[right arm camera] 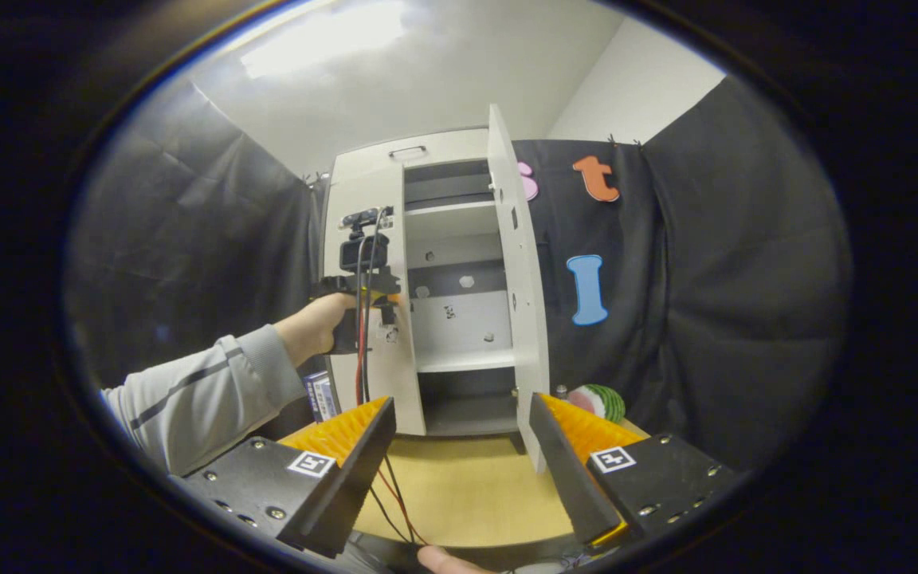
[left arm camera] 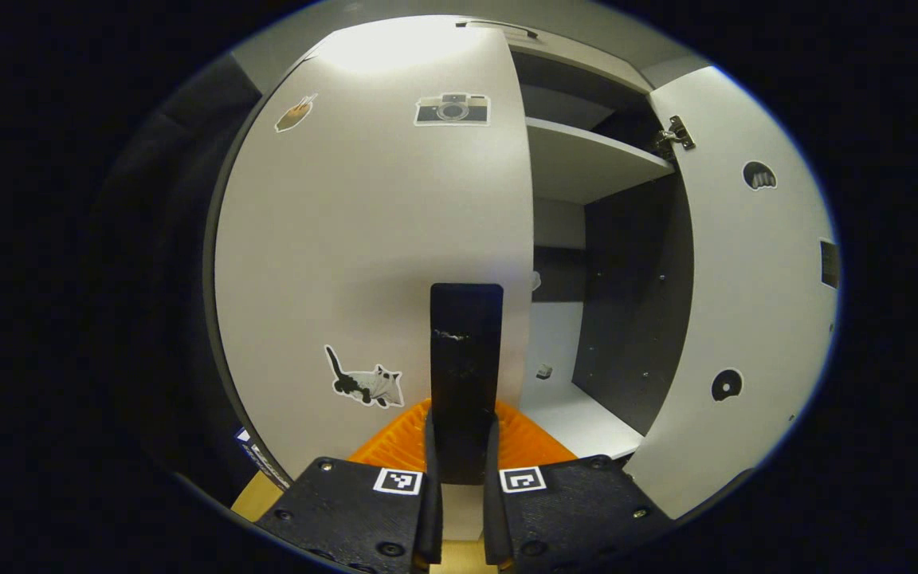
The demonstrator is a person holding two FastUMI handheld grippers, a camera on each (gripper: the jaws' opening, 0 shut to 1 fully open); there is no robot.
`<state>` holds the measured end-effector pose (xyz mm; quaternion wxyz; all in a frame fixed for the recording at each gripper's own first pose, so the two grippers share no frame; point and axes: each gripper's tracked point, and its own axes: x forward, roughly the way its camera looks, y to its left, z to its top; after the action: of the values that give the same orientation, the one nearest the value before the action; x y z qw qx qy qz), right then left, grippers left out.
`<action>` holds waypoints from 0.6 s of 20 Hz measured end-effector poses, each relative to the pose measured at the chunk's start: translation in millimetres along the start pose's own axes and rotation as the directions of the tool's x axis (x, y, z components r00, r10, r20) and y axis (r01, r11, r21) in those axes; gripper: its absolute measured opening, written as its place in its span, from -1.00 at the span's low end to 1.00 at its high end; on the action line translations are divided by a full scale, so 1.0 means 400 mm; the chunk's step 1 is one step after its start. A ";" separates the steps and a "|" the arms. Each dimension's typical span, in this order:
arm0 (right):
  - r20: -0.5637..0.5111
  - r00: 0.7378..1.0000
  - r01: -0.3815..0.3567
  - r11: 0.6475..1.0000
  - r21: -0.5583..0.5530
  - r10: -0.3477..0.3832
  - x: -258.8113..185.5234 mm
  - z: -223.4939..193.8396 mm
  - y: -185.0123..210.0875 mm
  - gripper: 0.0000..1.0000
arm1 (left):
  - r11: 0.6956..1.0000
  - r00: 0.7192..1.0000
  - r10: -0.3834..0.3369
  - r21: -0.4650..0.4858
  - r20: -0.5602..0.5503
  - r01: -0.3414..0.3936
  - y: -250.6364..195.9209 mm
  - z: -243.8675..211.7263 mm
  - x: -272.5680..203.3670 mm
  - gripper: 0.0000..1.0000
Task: Open the right door of the double-door shoe cabinet with the right hand, and open the left door with the left hand.
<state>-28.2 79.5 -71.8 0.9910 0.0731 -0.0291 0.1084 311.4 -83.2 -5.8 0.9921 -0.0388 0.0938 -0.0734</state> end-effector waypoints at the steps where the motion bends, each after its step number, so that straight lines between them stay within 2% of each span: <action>1: 0.002 0.999 -0.032 0.999 0.020 0.032 -0.009 0.000 0.020 0.96 | 1.000 1.000 -0.011 -0.001 -0.006 0.011 0.002 -0.003 -0.004 -0.57; 2: 0.000 0.999 -0.044 0.998 0.044 0.044 -0.017 -0.004 0.033 1.00 | 1.000 1.000 -0.018 0.004 -0.004 0.018 0.003 -0.003 -0.009 -0.58; 3: -0.002 0.999 -0.038 0.998 0.054 0.039 -0.029 -0.006 0.034 0.96 | 1.000 1.000 -0.022 0.004 -0.009 0.022 0.005 -0.004 -0.010 -0.58; 4: -0.003 1.000 -0.029 0.998 0.050 0.029 -0.042 -0.010 0.037 1.00 | 1.000 1.000 -0.023 0.007 -0.011 0.023 0.008 -0.006 -0.012 -0.58; 6: -0.006 1.000 -0.024 0.999 0.039 0.024 -0.050 -0.015 0.040 0.94 | 1.000 1.000 -0.023 0.016 -0.014 0.023 0.013 -0.007 -0.020 -0.58; 7: -0.008 1.000 -0.027 0.999 0.039 0.027 -0.056 -0.017 0.043 1.00 | 1.000 1.000 -0.024 0.015 -0.011 0.024 0.016 -0.007 -0.024 -0.58; 12: -0.014 1.000 -0.005 1.000 0.019 0.005 -0.078 -0.019 0.047 0.96 | 1.000 1.000 -0.019 0.016 -0.022 0.020 0.028 -0.012 -0.035 -0.58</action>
<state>-62.4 92.3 -78.9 0.9902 0.0814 -0.0214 0.1117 298.4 -70.2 -9.1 0.9905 -0.0311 0.1038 -0.0842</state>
